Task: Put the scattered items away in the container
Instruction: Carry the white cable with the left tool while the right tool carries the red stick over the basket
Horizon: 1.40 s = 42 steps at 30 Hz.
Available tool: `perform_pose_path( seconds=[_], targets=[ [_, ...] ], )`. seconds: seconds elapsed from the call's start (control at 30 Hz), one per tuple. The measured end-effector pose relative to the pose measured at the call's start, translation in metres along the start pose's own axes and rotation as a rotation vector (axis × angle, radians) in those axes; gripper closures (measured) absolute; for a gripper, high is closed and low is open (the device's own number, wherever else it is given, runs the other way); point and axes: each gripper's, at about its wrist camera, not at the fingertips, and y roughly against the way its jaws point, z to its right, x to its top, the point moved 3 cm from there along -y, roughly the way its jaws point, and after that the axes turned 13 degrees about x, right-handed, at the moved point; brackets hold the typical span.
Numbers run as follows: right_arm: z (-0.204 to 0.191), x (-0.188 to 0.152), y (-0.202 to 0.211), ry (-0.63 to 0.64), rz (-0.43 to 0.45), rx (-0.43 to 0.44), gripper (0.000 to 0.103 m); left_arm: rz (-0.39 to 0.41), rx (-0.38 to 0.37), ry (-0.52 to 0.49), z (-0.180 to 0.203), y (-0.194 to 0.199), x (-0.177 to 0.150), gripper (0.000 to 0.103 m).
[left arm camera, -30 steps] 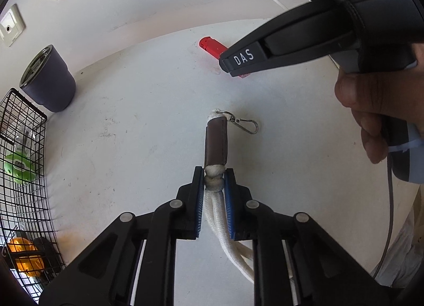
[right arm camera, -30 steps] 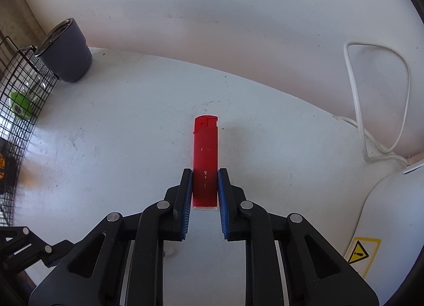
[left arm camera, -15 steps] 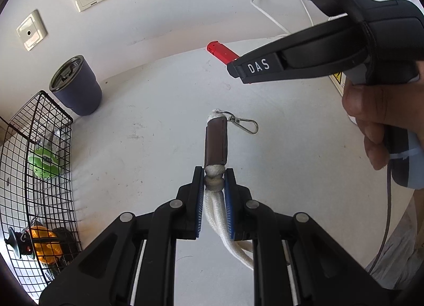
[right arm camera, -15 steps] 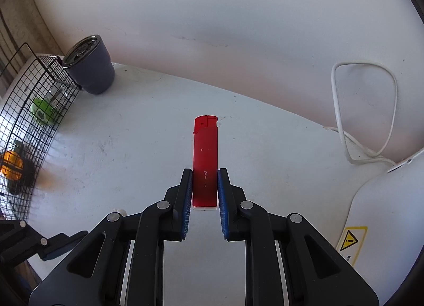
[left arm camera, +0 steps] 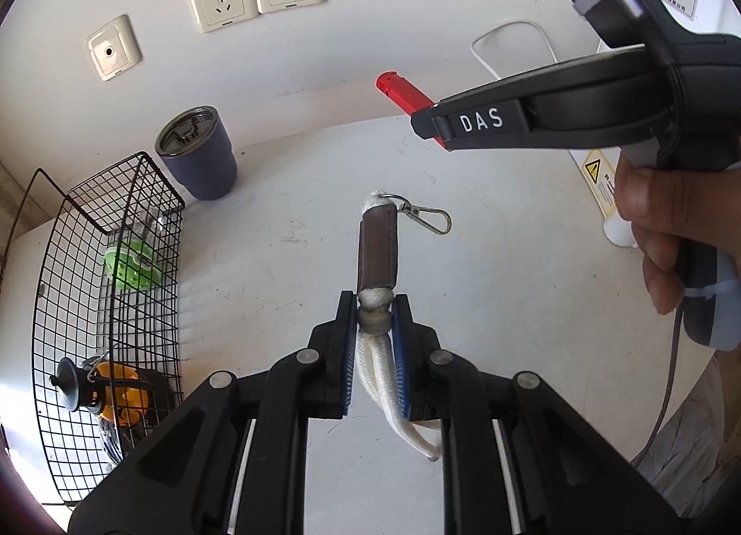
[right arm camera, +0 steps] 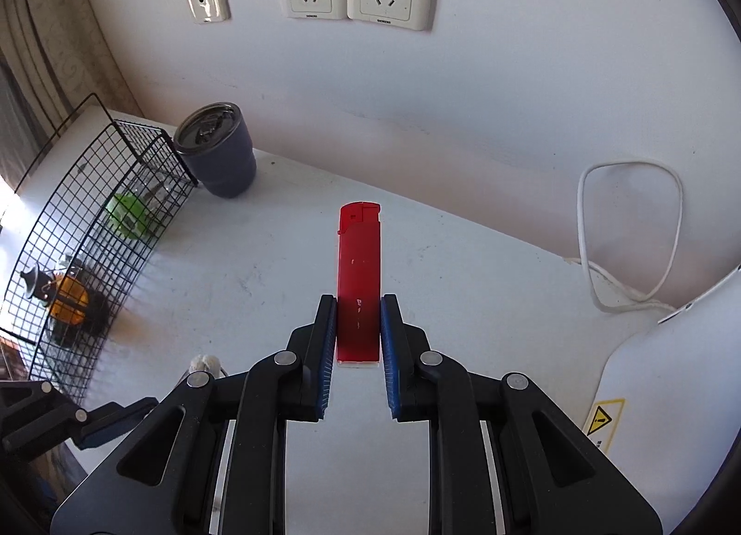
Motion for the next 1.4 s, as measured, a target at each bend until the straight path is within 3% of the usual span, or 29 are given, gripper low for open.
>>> perform_pose_path(
  seconds=[0.17,0.4,1.0,1.4],
  targets=[
    [-0.021,0.011,0.003,0.032,0.020,0.020,0.086,0.025,0.024,0.039,-0.044,-0.018,0.000,0.092],
    [-0.055,0.028,0.002,0.084,0.039,0.055,0.086,0.047,0.070,0.112,-0.078,0.023,-0.004,0.092],
    [-0.169,0.078,-0.019,0.231,0.059,0.213,0.086,0.057,0.226,0.263,-0.174,0.045,-0.018,0.092],
    [-0.229,0.092,-0.042,0.316,0.036,0.285,0.086,0.036,0.308,0.341,-0.230,0.052,-0.043,0.092]
  ],
)
